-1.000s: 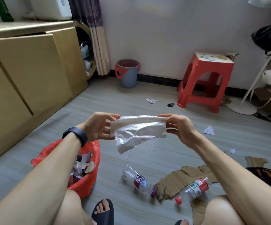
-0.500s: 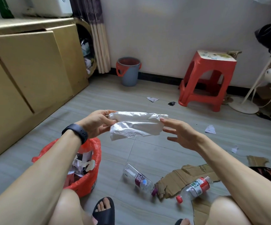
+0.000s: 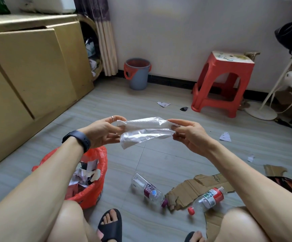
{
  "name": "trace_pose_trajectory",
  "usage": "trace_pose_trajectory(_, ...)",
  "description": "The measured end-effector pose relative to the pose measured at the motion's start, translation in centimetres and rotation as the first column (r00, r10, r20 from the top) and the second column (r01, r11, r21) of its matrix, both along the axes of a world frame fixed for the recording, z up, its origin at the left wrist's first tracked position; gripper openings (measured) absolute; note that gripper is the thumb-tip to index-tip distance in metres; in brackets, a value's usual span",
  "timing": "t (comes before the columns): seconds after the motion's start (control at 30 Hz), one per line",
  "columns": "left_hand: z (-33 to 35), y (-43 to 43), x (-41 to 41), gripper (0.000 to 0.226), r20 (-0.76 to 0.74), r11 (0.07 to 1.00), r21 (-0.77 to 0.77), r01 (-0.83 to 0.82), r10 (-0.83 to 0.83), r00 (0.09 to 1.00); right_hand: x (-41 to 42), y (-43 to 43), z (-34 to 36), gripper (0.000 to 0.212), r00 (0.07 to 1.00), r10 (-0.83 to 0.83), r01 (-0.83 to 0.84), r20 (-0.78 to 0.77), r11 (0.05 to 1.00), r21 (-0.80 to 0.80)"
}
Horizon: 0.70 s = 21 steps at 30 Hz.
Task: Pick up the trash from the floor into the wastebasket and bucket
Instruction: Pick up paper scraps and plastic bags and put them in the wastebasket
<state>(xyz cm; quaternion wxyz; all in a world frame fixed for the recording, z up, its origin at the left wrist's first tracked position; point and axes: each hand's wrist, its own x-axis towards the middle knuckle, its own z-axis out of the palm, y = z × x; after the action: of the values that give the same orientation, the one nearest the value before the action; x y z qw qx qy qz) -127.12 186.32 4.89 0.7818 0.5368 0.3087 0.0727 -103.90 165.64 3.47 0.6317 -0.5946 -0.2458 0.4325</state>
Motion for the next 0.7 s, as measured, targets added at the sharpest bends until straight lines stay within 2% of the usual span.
trace_pose_trajectory(0.1,0.6,-0.1,0.5,0.036,0.128,0.996,-0.078,-0.033,0.043,0.991,-0.3,0.4,0.4,0.039,0.997,-0.081,0.081,0.014,0.996,0.035)
trace_pose_trajectory(0.2,0.9,-0.3,0.6,0.034,0.156,0.993,-0.114,-0.016,0.033,0.987,-0.2,0.7,0.6,0.038,0.992,-0.119,0.117,0.044,0.993,0.029)
trace_pose_trajectory(0.3,0.4,-0.3,0.9,0.02,0.079,0.999,0.027,-0.045,0.043,0.996,-0.1,0.6,0.7,0.021,0.998,-0.06,0.06,0.0,0.998,0.003)
trace_pose_trajectory(0.33,0.1,-0.3,1.0,0.023,0.055,0.994,0.081,-0.07,0.066,0.996,-0.2,0.6,0.6,0.017,0.999,-0.033,0.033,0.031,0.999,-0.008)
trace_pose_trajectory(0.43,-0.3,0.2,1.0,0.041,0.032,0.983,0.137,-0.123,0.12,0.992,-0.6,0.8,0.1,0.017,0.985,-0.048,0.053,0.164,0.998,-0.025)
trace_pose_trajectory(0.57,0.1,-0.5,1.1,0.035,-0.036,0.969,0.213,-0.126,0.136,0.99,-0.9,0.9,-0.1,0.033,0.989,-0.044,0.048,0.144,0.999,-0.021)
trace_pose_trajectory(0.7,-0.1,-0.7,0.8,0.024,-0.049,0.946,0.286,-0.153,0.174,0.984,-1.3,0.9,0.2,0.026,0.989,-0.009,0.025,0.146,0.994,-0.109)
